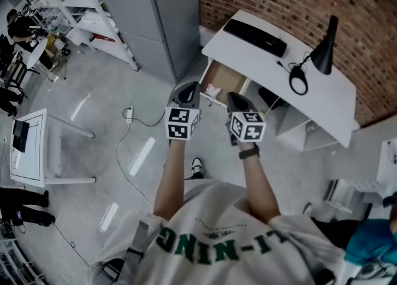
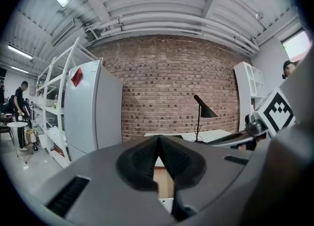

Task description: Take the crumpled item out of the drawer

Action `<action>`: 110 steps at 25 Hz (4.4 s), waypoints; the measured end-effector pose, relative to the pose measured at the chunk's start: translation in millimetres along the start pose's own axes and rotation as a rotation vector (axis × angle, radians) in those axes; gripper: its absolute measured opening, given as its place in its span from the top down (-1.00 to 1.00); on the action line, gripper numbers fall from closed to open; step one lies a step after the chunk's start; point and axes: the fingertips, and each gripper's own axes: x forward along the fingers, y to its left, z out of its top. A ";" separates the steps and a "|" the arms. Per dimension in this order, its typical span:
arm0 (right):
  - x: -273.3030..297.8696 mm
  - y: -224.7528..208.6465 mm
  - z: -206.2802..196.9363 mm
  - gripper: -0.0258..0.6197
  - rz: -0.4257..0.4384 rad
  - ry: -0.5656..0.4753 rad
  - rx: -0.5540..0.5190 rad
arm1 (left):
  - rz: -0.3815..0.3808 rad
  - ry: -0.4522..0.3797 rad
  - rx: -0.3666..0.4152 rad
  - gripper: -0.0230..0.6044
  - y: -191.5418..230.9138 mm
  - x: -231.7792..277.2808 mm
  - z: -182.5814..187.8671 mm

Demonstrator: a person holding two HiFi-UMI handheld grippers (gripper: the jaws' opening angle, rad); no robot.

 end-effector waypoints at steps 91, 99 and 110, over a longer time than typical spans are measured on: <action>430.7 -193.9 -389.7 0.84 0.176 0.952 -0.191 | -0.149 0.369 -0.221 0.93 149.2 336.9 -347.0; 415.9 -189.4 -318.4 0.86 0.109 0.814 -0.183 | -0.131 0.368 -0.209 0.93 154.2 322.5 -326.5; 349.8 -159.9 -207.1 0.87 0.045 0.641 -0.149 | -0.126 0.341 -0.212 0.93 140.2 287.0 -255.1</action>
